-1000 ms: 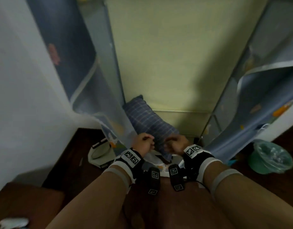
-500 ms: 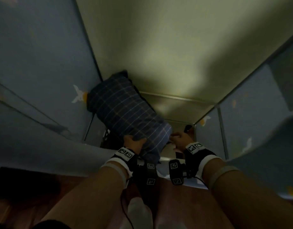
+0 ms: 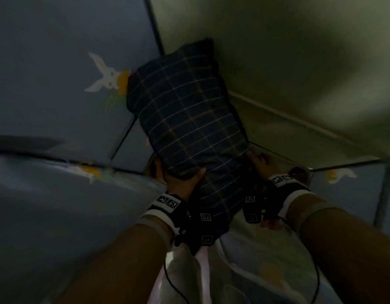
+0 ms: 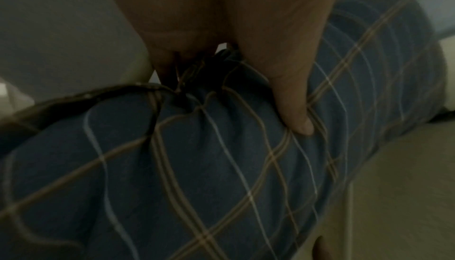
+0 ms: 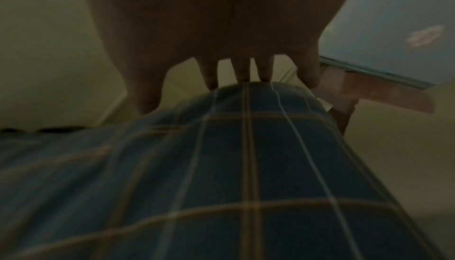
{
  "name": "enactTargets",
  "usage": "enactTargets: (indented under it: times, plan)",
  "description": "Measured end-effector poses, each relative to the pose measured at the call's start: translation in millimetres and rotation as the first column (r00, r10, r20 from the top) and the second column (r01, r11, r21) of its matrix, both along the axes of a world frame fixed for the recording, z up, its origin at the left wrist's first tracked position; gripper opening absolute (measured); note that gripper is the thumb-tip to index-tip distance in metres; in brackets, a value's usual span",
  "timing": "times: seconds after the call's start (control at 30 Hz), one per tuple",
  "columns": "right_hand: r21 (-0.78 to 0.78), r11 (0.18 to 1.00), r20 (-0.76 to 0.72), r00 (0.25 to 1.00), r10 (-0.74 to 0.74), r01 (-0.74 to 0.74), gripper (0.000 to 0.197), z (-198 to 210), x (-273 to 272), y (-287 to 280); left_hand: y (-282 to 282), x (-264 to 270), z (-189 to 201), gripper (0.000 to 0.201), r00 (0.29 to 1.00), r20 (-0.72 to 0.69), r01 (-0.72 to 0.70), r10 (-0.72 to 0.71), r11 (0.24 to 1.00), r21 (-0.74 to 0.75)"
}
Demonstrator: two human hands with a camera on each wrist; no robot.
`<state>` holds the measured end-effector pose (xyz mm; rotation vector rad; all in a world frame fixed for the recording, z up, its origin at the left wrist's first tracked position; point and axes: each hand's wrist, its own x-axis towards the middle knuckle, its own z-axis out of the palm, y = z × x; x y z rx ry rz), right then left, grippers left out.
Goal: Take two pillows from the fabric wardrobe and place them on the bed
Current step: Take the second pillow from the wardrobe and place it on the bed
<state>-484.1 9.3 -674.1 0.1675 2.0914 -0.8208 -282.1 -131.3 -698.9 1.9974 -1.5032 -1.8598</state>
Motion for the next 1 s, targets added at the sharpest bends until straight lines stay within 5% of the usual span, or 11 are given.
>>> enactTargets:
  times: [0.17, 0.33, 0.5, 0.63, 0.8, 0.87, 1.0]
  plan:
    - [-0.016, 0.990, 0.029, 0.989, 0.143, -0.143, 0.135, -45, -6, 8, 21, -1, 14, 0.142, 0.989, -0.129, -0.083, 0.078, 0.996, -0.029]
    - [-0.052, 0.992, -0.095, 0.989, 0.110, -0.116, 0.104, 22, 17, -3, 36, 6, 52, 0.095, 0.965, -0.236, -0.121, 0.114, 0.992, -0.017]
    - [-0.168, 0.981, -0.125, 0.989, 0.080, -0.100, 0.108, 85, 42, 6, 38, 31, 99, 0.107, 0.974, -0.205, -0.131, 0.094, 0.975, -0.177]
    - [-0.263, 0.964, -0.133, 0.991, -0.002, -0.033, 0.122, 123, 80, 19, 55, 53, 181, 0.086, 0.990, -0.143, -0.038, -0.004, 0.957, -0.288]
    - [-0.401, 0.914, -0.264, 0.963, -0.054, -0.059, 0.101, 180, 142, 47, 101, 113, 249, 0.055, 0.984, -0.178, -0.063, -0.024, 0.881, -0.469]
    - [-0.468, 0.881, -0.271, 0.960, -0.068, -0.070, 0.110, 193, 173, 62, 126, 150, 272, 0.048, 0.977, -0.215, -0.111, -0.003, 0.847, -0.519]
    - [-0.578, 0.813, -0.180, 0.982, -0.050, -0.064, 0.091, 249, 254, 107, 181, 235, 310, 0.053, 0.951, -0.306, -0.221, 0.041, 0.781, -0.584]
